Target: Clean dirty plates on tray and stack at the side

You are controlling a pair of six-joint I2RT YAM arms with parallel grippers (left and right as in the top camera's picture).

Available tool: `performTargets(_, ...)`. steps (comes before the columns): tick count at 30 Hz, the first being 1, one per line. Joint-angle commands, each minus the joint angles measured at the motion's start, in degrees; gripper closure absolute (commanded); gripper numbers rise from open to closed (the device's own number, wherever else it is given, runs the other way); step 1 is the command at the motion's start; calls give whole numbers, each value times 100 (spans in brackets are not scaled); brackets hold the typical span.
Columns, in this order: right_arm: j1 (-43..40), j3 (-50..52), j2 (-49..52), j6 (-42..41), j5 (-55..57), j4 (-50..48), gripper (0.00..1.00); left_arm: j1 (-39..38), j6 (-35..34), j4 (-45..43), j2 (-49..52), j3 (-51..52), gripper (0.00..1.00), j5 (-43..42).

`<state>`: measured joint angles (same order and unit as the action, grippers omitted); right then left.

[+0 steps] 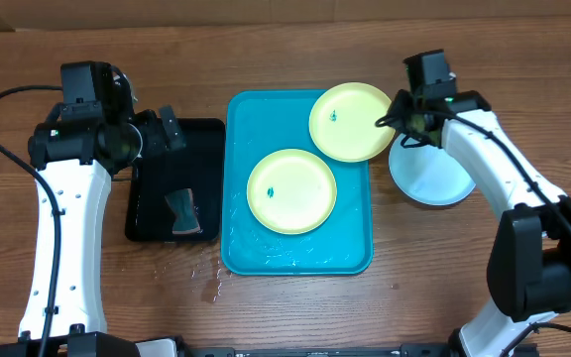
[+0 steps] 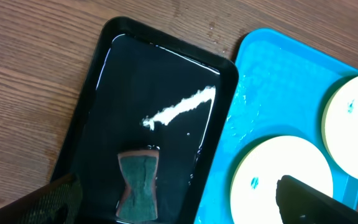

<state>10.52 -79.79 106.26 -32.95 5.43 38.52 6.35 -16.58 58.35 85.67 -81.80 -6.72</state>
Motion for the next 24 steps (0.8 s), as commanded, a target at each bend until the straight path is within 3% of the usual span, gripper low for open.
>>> performTargets(1,-52,-81,42,46,96,-116,52,-52,-101,-4,59,-118,0,-35)
performTargets(9,-13,37,55,42,96,-181,51,-52,-101,-4,59,-118,0,-35)
performTargets(24,79,1038,61,44,-295,-1534,58,-52,-98,-4,59,-118,0,-35)
